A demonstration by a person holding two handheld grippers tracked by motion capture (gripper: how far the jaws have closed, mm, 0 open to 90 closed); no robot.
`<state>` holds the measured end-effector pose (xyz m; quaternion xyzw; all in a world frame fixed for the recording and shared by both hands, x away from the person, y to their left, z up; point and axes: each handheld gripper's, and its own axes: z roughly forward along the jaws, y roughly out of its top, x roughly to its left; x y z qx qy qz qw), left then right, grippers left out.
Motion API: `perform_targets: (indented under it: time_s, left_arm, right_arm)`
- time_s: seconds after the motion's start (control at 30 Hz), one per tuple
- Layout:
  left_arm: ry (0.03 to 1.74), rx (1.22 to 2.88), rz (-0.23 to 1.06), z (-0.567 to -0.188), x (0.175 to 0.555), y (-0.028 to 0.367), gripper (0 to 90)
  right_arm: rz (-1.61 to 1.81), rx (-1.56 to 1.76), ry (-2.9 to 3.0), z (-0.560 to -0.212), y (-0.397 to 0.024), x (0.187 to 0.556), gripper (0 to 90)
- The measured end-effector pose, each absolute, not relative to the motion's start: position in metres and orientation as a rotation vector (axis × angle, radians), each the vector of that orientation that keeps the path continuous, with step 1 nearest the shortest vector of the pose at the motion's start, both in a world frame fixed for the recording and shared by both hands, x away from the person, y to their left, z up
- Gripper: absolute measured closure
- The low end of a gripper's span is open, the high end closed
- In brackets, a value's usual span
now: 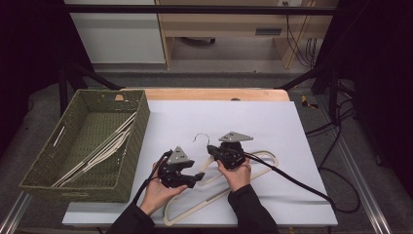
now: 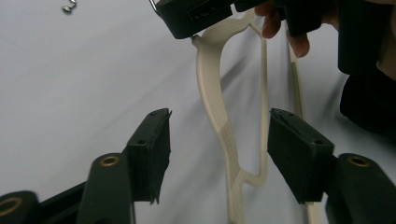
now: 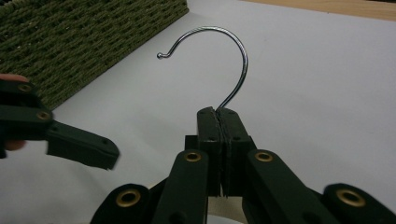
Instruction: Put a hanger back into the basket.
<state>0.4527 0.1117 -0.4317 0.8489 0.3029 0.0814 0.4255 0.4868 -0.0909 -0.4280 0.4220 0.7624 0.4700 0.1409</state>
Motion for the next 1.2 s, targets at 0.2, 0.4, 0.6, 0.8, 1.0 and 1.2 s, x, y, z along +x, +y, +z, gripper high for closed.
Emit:
perform_targets:
  time_s: [0.2, 0.4, 0.6, 0.8, 1.0, 1.2]
  left_arm:
    - [0.770, 2.139, 0.133, -0.439, 0.463, 0.103, 62.3]
    - [0.783, 2.138, 0.086, -0.441, 0.465, 0.102, 75.1]
    - [0.799, 2.109, 0.086, -0.439, 0.461, 0.103, 77.2]
    - [0.761, 2.038, 0.089, -0.423, 0.450, 0.105, 83.0]
    - [0.704, 2.042, 0.128, -0.412, 0.438, 0.101, 85.6]
    - [0.692, 2.050, 0.221, -0.401, 0.430, 0.106, 86.7]
  right_arm:
    - [1.378, 1.177, 2.196, -0.425, -0.093, 0.483, 89.6]
    - [1.384, 1.165, 2.196, -0.423, -0.093, 0.481, 89.5]
    - [1.387, 1.137, 2.209, -0.418, -0.096, 0.479, 87.2]
    - [1.429, 1.024, 2.220, -0.407, -0.113, 0.462, 69.9]
    - [1.476, 0.947, 2.179, -0.395, -0.129, 0.446, 57.4]
    - [1.538, 0.908, 2.121, -0.381, -0.147, 0.431, 40.4]
